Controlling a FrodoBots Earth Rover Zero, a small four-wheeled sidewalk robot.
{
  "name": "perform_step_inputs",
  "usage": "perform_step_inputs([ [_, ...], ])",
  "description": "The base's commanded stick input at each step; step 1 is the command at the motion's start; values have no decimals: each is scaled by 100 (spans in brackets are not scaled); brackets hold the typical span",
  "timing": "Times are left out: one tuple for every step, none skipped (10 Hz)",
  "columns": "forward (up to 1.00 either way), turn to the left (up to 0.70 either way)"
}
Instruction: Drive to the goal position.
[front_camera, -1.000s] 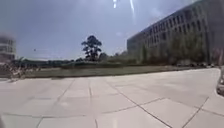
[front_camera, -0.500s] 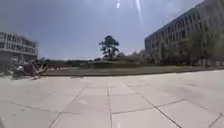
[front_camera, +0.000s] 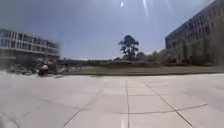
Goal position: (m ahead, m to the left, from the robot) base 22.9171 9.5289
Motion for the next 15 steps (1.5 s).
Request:
perform_step_inputs([
  [0, 50],
  [0, 50],
  [0, 50],
  [0, 50],
  [0, 50],
  [0, 32],
  [0, 1],
  [0, 0],
  [-2, 0],
  [-3, 0],
  [-3, 0],
  [0, 0],
  [26, 0],
  [50, 0],
  [50, 0],
])
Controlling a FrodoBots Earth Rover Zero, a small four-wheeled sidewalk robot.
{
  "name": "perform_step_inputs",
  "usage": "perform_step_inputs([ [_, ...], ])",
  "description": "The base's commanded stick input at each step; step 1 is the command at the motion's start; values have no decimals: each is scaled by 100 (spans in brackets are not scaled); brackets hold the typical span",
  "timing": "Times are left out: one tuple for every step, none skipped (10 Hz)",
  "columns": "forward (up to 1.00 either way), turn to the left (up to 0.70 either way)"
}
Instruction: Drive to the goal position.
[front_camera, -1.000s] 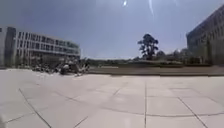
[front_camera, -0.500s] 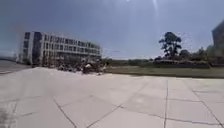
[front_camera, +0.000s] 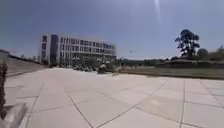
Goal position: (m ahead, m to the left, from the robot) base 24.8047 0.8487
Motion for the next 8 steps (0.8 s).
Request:
perform_step_inputs([
  [50, 0],
  [49, 0],
  [48, 0],
  [48, 8],
  [48, 29],
  [48, 48],
  [49, 49],
  [49, 49],
])
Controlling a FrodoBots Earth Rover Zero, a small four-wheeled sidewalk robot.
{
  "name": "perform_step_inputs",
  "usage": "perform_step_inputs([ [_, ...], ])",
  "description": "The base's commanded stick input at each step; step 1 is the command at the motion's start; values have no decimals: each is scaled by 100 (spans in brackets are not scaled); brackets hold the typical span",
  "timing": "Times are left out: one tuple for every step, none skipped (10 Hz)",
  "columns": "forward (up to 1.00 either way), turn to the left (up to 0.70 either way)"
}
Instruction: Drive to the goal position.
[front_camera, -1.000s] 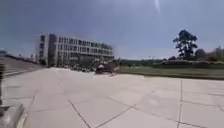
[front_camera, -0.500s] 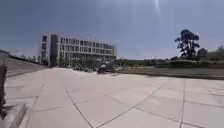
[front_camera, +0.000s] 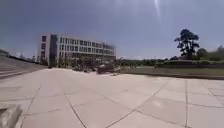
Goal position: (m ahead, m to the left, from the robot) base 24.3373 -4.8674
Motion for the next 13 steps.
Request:
perform_step_inputs([
  [49, 49],
  [49, 49],
  [48, 40],
  [48, 6],
  [48, 0],
  [48, 0],
  [48, 0],
  [48, 0],
  [48, 0],
  [48, 0],
  [48, 0],
  [48, 0],
  [48, 0],
])
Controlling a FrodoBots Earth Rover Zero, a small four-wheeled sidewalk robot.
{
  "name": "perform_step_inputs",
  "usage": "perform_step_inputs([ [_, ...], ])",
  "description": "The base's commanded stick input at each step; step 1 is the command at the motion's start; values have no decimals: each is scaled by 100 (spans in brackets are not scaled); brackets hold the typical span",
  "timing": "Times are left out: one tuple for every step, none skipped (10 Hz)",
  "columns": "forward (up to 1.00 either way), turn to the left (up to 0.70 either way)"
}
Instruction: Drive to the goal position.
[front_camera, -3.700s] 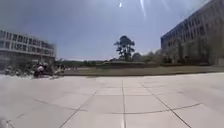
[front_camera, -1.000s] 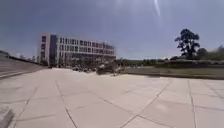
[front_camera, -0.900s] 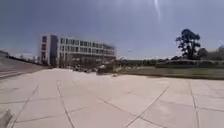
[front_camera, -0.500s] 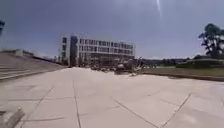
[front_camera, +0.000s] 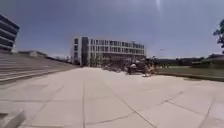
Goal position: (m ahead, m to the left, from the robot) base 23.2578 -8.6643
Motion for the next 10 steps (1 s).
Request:
perform_step_inputs([
  [48, 0],
  [48, 0],
  [48, 0],
  [48, 0],
  [48, 0],
  [48, 0],
  [48, 0],
  [48, 0],
  [48, 0],
  [48, 0],
])
